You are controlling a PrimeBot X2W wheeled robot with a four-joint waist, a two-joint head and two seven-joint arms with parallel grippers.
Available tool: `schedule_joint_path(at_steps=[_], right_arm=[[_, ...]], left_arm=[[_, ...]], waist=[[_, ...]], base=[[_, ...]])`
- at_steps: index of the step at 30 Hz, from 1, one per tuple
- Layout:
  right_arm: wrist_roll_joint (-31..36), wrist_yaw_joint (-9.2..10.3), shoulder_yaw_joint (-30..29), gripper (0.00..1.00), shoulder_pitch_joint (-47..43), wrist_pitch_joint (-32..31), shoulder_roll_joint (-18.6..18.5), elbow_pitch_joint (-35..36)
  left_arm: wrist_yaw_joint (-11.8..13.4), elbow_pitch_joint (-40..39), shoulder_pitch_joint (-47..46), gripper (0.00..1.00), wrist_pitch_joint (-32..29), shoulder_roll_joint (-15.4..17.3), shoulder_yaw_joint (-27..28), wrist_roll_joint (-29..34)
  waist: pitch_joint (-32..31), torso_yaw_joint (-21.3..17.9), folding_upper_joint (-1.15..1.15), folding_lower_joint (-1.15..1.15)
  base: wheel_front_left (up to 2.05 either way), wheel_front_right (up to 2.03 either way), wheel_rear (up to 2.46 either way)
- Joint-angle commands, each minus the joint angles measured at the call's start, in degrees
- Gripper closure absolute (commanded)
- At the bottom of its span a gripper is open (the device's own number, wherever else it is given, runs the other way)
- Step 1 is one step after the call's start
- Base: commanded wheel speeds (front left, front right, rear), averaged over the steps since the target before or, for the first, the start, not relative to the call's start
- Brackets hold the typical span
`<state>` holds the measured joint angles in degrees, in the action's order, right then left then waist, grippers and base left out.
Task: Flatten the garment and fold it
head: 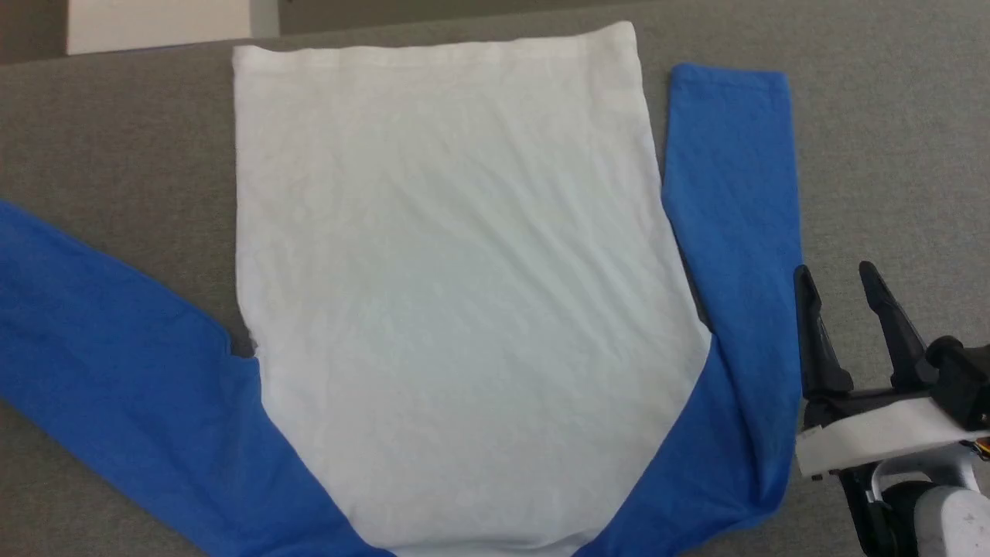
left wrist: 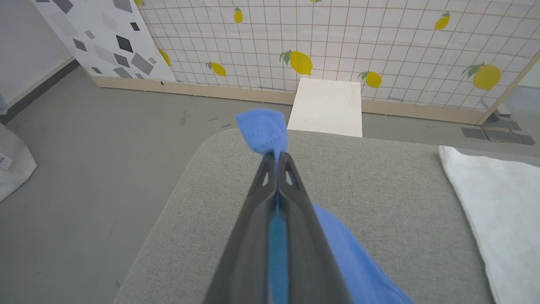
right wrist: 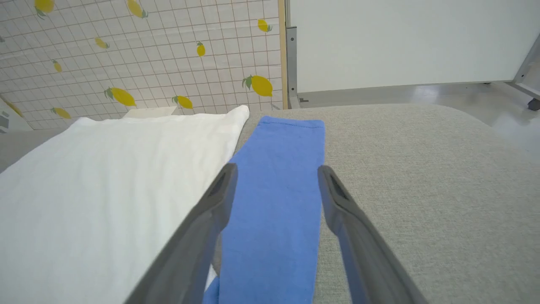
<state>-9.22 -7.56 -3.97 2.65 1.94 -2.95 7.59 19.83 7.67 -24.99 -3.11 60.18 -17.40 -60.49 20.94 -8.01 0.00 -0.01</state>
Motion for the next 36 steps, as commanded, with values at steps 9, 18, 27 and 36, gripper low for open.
schedule_joint_path(at_steps=[9,18,27,36], right_arm=[[0.0,0.08,-2.9,0.00,-4.4,-1.7,0.1,3.2],[-0.1,0.08,-4.3,0.00,-6.4,-2.5,0.1,4.8],[-0.4,0.08,-3.8,0.00,-6.6,-3.4,0.1,5.3],[-0.7,0.08,-2.9,0.00,-6.1,-3.4,0.1,5.2]], left_arm=[[5.8,-15.2,12.8,1.00,5.6,3.6,3.6,-0.2],[11.8,-36.4,15.1,1.00,5.5,-0.9,-2.0,3.2],[7.2,-35.6,1.9,1.00,2.9,-24.4,-23.7,9.8],[-1.8,-8.7,-8.3,1.00,-0.1,-46.5,-42.4,14.5]], waist=[[-9.5,7.1,0.00,0.01],[-12.2,7.1,0.00,0.01],[-12.9,6.2,0.00,0.01],[-12.2,2.0,0.00,0.01]], base=[[0.00,0.00,0.00],[0.00,0.00,0.00],[0.00,0.00,0.00],[0.00,0.00,0.00]])
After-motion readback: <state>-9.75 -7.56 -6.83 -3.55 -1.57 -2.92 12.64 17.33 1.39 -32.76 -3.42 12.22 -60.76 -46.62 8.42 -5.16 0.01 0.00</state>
